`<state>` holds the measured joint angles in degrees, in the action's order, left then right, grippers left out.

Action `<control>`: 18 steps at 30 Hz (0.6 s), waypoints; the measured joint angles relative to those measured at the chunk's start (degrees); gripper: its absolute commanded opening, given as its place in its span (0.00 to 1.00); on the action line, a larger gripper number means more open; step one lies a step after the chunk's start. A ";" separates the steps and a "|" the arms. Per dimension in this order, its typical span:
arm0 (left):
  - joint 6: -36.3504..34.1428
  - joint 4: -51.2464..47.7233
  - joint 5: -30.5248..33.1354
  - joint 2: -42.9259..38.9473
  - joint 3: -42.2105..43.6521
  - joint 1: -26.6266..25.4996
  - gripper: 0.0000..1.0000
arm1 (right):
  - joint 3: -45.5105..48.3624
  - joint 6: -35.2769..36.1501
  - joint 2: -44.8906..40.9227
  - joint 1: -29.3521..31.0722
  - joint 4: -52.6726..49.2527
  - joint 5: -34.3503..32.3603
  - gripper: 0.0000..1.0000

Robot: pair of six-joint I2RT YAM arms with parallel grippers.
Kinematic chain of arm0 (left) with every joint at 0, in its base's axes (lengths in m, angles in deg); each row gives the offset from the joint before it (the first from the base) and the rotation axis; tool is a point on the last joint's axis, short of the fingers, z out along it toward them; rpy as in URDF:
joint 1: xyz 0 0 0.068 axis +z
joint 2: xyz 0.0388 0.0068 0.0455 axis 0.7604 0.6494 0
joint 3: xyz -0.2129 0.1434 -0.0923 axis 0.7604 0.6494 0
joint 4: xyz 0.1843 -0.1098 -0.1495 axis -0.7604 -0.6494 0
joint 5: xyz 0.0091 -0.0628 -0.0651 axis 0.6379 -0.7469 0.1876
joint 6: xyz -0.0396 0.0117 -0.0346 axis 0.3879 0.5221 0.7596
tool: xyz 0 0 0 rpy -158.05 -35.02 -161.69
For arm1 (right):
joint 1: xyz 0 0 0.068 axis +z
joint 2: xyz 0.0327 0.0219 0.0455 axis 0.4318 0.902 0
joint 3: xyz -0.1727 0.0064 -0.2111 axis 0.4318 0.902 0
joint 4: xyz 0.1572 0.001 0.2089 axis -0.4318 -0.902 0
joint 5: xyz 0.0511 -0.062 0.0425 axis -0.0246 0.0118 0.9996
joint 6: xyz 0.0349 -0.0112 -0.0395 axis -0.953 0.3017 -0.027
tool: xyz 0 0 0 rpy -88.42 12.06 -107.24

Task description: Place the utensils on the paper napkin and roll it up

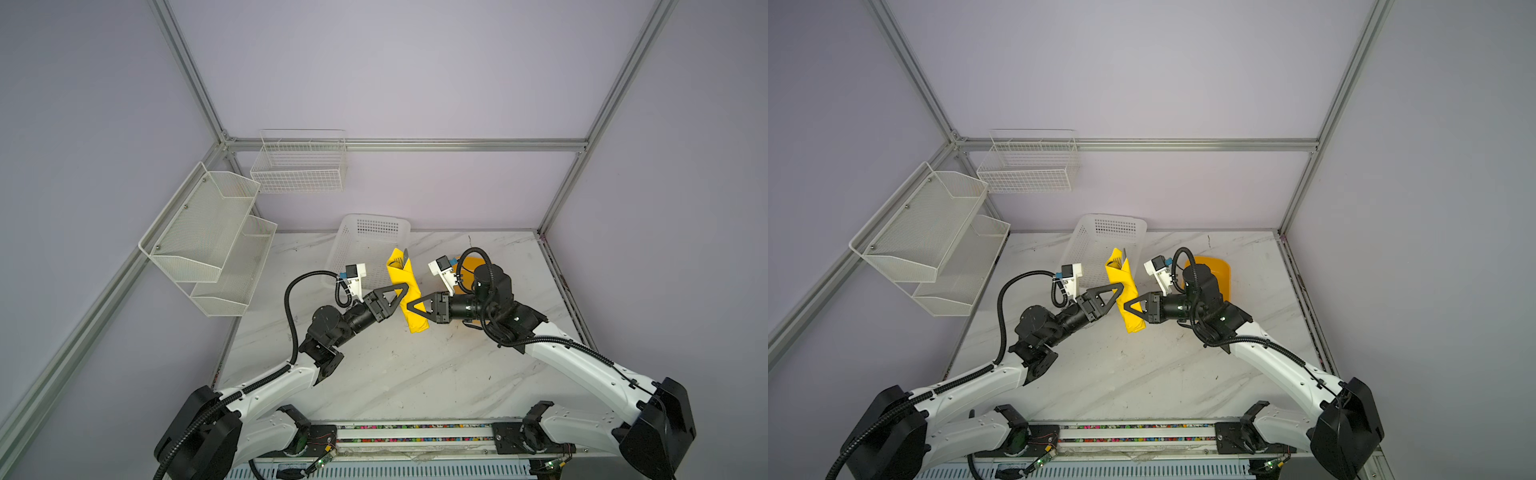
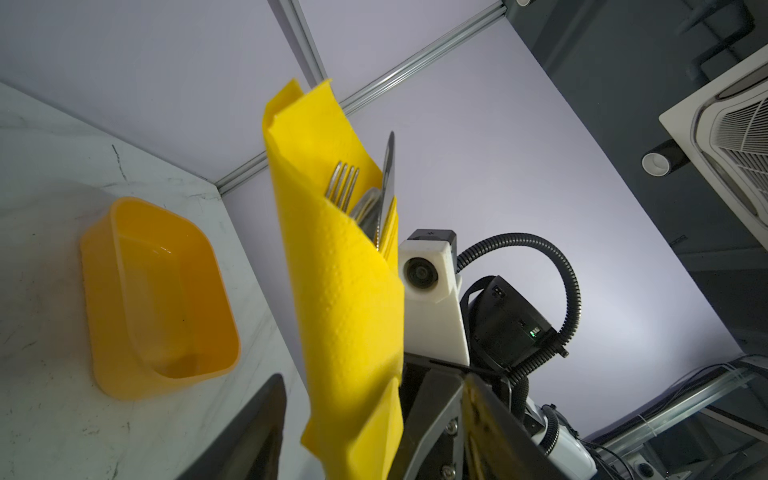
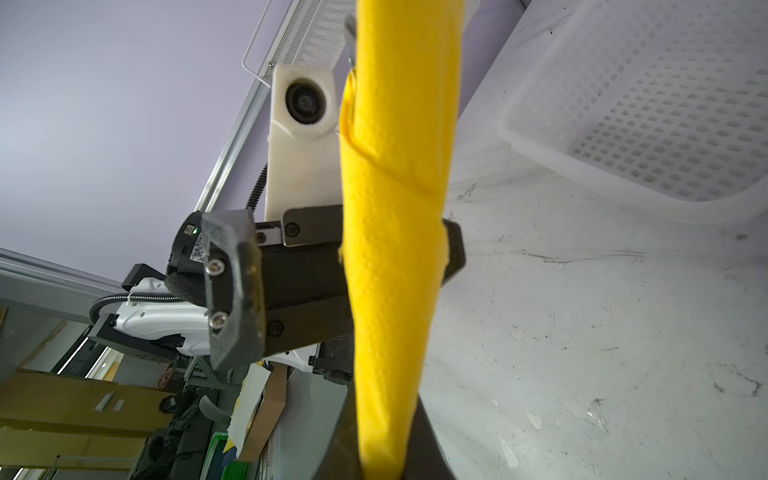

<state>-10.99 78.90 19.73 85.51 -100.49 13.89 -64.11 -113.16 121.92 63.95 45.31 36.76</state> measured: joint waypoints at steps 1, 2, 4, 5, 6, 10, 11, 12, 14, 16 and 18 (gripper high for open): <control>-0.04 -0.09 -0.26 0.04 0.00 0.00 0.76 | 0.13 -0.13 0.00 0.00 0.42 0.04 0.11; -0.07 -0.17 -0.92 0.24 0.00 0.00 0.78 | 0.24 -0.20 -0.02 0.00 0.68 0.09 0.11; -0.07 0.02 -2.75 1.05 0.00 0.00 0.81 | 0.57 -0.46 -0.02 0.00 1.27 0.26 0.11; -0.02 0.15 -3.87 1.70 0.00 0.00 0.82 | 0.76 -0.70 -0.02 0.02 1.68 0.37 0.11; 0.00 0.22 -4.70 2.27 0.00 0.00 0.82 | 0.92 -0.94 -0.02 0.02 2.01 0.52 0.11; 0.15 0.24 -6.99 4.17 0.00 0.00 0.79 | 0.98 -1.51 -0.02 0.02 2.89 1.16 0.11; 0.20 0.31 -7.26 4.31 0.00 0.00 0.75 | 0.98 -1.55 -0.02 0.02 3.21 1.33 0.11; 0.28 0.66 -7.37 4.35 0.00 0.00 0.71 | 1.01 -1.62 -0.02 0.00 3.32 1.44 0.11; 0.61 1.95 -7.67 4.35 0.00 0.00 0.63 | 1.18 -1.70 -0.07 0.02 3.63 1.60 0.11; 0.72 3.10 -7.89 4.37 0.00 0.00 0.58 | 1.46 -1.79 -0.17 0.04 3.72 1.70 0.11; 0.87 4.35 -8.11 4.46 0.00 0.00 0.54 | 1.62 -1.79 -0.28 0.04 3.69 1.90 0.11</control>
<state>-10.12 83.25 11.62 89.97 -100.49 13.89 -62.49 -114.95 121.64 64.00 49.00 38.66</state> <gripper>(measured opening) 0.574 0.127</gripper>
